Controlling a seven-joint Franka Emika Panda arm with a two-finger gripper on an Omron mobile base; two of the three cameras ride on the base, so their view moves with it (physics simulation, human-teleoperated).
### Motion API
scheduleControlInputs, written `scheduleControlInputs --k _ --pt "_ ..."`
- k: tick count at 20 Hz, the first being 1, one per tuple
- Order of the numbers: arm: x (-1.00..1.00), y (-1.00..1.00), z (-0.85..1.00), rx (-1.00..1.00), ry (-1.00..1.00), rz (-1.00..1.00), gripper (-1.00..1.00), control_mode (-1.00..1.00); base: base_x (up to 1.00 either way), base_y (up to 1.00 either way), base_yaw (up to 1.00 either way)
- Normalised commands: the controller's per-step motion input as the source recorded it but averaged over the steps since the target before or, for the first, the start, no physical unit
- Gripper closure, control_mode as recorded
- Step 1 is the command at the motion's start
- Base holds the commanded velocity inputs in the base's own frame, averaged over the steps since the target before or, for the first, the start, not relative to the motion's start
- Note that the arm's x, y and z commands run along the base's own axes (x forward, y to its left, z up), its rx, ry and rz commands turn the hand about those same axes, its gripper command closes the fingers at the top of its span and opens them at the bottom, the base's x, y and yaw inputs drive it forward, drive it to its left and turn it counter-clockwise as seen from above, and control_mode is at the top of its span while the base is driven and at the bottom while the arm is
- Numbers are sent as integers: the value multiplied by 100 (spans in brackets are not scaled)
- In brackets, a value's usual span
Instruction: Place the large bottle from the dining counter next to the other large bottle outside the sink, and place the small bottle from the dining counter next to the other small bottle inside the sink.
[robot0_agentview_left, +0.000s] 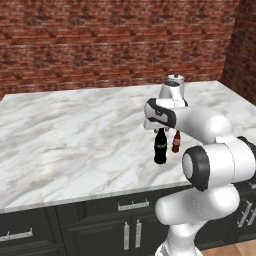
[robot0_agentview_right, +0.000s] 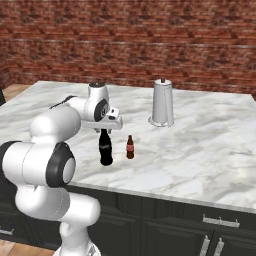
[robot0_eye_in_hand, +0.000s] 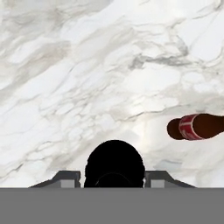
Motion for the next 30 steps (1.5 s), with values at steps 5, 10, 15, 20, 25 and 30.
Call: scheduleControlInputs --k 5,10,15,20,25,30 --pt "0 5 -23 1 0 0 100 -100 0 0 0" --pt "-21 0 -11 1 -3 0 100 -100 0 0 0" --pt "-37 1 11 0 -6 0 100 -100 0 0 0" --pt "-31 1 53 -2 -2 0 100 -100 0 0 0" --pt "-8 1 70 -1 -1 0 100 -100 0 0 0" --pt "-3 0 53 0 0 0 100 -100 0 0 0"
